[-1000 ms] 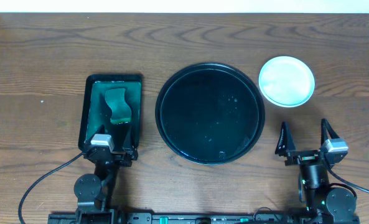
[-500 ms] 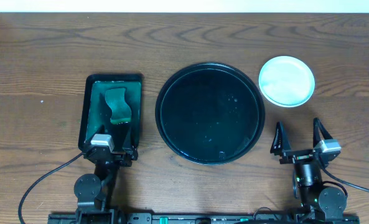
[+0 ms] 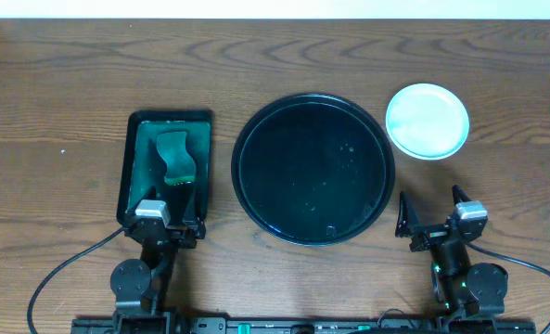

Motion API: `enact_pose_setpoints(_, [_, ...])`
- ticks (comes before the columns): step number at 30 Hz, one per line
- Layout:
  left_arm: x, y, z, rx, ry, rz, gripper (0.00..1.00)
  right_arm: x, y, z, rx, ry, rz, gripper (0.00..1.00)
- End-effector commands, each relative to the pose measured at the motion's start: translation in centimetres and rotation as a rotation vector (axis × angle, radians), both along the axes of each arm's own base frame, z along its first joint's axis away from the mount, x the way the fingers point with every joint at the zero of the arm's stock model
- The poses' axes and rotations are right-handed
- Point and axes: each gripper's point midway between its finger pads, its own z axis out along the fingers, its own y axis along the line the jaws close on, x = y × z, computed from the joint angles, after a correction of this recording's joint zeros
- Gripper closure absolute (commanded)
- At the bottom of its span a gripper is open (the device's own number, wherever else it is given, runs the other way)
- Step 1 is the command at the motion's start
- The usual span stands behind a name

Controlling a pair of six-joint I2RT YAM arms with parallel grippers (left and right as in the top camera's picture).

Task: Clean dirty plates on tray and stack at the side

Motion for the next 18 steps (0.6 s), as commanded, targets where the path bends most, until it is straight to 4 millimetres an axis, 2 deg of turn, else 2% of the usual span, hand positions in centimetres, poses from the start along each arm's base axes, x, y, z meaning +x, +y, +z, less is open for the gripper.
enact_pose_setpoints(1, [-0.14,-0.29,-1.47,-0.008,0.049,-0.015,0.18,-0.07,0.13,-0.04,-0.071,-0.014,0.018,0.01])
enact_pose_setpoints(18, [-0.14,-0.29,-1.47,-0.008,0.049,-0.015,0.18,-0.06,0.10,0.00,-0.089,-0.019,0.018,0.01])
